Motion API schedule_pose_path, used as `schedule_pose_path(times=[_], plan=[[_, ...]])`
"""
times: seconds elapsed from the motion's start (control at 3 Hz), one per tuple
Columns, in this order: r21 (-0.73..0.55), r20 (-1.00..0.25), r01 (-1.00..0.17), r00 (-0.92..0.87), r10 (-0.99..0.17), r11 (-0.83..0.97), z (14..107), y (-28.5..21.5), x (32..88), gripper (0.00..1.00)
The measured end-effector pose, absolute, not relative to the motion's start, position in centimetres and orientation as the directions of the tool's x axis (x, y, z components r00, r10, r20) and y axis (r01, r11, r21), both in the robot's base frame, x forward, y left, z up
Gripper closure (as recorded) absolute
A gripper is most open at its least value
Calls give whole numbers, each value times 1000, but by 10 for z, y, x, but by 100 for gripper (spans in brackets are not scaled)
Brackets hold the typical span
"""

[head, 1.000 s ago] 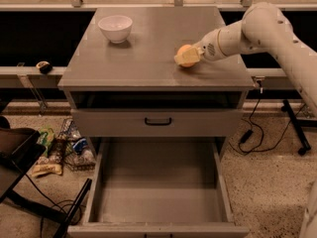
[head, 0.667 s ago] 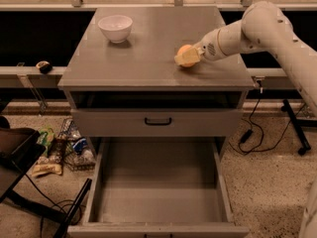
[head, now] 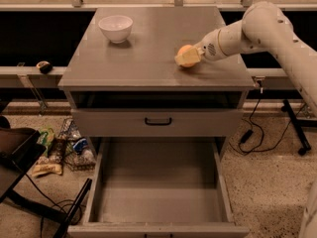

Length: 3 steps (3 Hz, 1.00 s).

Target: Pick orange from middle drawer and place on counter

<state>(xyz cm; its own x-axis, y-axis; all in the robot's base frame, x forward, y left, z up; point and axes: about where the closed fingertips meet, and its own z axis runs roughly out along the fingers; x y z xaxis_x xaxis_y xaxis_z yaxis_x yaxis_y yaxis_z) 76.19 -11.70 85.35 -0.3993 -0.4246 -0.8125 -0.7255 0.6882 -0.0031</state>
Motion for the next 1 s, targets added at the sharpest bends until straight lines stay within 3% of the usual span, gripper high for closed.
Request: schedule_pose_path(times=[0.33, 0.67, 1.0], plan=[[-3, -813, -726, -399, -425, 688, 854, -117, 762, 14], [-3, -813, -726, -399, -425, 688, 853, -117, 762, 0], [-3, -813, -726, -399, -425, 688, 854, -117, 762, 0]])
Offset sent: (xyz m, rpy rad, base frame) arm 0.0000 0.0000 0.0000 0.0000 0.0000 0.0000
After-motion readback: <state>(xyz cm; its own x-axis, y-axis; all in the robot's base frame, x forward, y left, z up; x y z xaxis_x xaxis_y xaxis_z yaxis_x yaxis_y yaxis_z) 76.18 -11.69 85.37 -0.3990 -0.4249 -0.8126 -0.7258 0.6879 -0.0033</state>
